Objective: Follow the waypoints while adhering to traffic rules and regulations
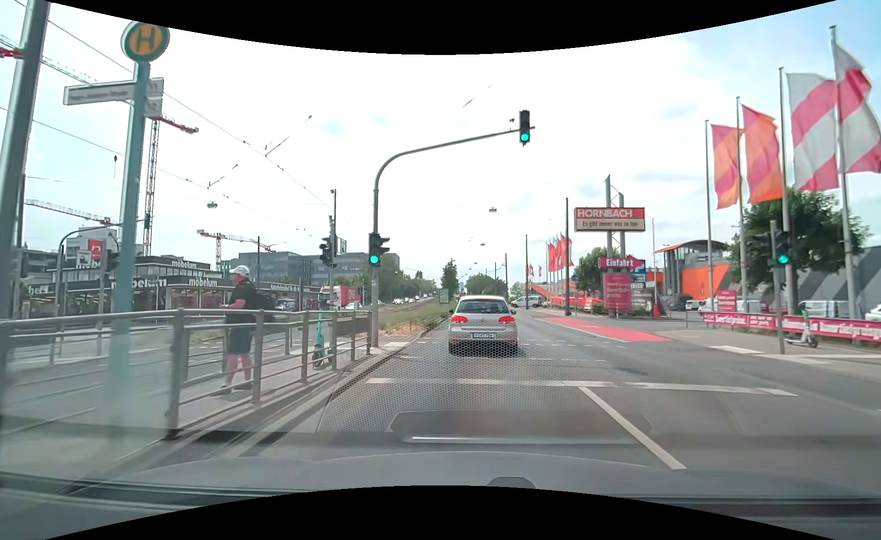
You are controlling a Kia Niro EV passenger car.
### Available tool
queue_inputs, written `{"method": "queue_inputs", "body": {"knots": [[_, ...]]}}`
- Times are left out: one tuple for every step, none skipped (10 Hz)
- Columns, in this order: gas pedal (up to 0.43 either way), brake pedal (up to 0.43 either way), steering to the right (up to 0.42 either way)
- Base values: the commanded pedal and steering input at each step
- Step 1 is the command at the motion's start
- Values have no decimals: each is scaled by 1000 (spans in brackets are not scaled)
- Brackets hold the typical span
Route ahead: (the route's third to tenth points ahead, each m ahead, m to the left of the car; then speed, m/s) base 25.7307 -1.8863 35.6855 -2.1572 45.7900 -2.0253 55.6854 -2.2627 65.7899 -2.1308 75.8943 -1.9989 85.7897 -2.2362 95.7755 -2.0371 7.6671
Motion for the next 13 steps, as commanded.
{"method": "queue_inputs", "body": {"knots": [[150, 0, 0], [150, 0, 0], [150, 0, 0], [150, 0, -1], [150, 0, -3], [150, 0, -4], [150, 0, -4], [150, 0, -4], [157, 0, -6], [157, 0, -5], [157, 0, -6], [157, 0, -7], [157, 0, -6]]}}
